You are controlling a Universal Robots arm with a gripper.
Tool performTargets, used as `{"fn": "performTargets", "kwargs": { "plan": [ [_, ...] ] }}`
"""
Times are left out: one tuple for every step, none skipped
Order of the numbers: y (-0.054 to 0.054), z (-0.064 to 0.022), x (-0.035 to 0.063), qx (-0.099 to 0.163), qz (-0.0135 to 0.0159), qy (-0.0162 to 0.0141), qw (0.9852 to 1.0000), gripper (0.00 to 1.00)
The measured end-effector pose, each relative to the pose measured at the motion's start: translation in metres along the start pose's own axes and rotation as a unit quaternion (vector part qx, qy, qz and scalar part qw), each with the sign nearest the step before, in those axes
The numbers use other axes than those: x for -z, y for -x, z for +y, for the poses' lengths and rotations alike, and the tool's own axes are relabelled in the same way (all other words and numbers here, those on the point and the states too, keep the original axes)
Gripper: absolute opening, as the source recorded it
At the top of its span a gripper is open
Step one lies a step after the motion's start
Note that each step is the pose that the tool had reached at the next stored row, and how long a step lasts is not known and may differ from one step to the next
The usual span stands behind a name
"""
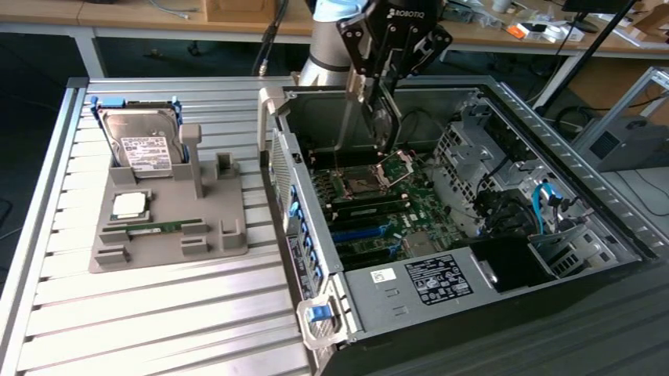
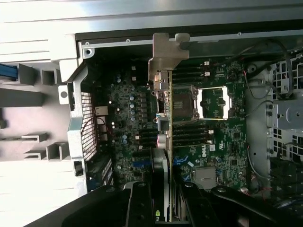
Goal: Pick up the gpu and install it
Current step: 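Pick up the gpu and move the gpu toward the slot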
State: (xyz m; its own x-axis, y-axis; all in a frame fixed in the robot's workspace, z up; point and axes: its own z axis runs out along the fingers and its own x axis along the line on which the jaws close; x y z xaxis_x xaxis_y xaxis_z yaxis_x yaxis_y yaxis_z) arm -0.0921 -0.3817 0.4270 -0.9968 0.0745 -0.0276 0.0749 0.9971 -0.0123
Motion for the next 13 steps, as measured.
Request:
{"fn": "performTargets", "kwargs": {
  "plan": [
    [0.0006,0.0,-0.0001,0.0,0.0,-0.0001,1.0,0.27],
    [0.0012,0.0001,-0.0002,0.0,0.0,-0.0003,1.0,0.27],
    [0.0017,0.0001,-0.0002,0.0,0.0,-0.0004,1.0,0.27],
    [0.0023,0.0001,-0.0003,0.0,-0.0001,-0.0005,1.0,0.27],
    [0.003,0.0002,-0.0004,0.0,-0.0001,-0.0007,1.0,0.27],
    [0.0035,0.0002,-0.0004,0.0,-0.0001,-0.0008,1.0,0.27],
    [0.0041,0.0003,-0.0005,0.0,-0.0001,-0.001,1.0,0.27],
    [0.0046,0.0003,-0.0006,0.0,-0.0001,-0.0011,1.0,0.27],
    [0.0056,0.0004,-0.0007,0.0,-0.0001,-0.0015,1.0,0.27],
    [0.0068,0.0004,-0.0009,0.0,-0.0001,-0.0016,1.0,0.27],
    [0.0075,0.0005,-0.001,0.0,-0.0001,-0.0018,1.0,0.27],
    [0.0085,0.0005,-0.0011,0.0,-0.0002,-0.0019,1.0,0.27],
    [0.01,0.0006,-0.0013,0.0,-0.0002,-0.0021,1.0,0.27]
  ]
}}
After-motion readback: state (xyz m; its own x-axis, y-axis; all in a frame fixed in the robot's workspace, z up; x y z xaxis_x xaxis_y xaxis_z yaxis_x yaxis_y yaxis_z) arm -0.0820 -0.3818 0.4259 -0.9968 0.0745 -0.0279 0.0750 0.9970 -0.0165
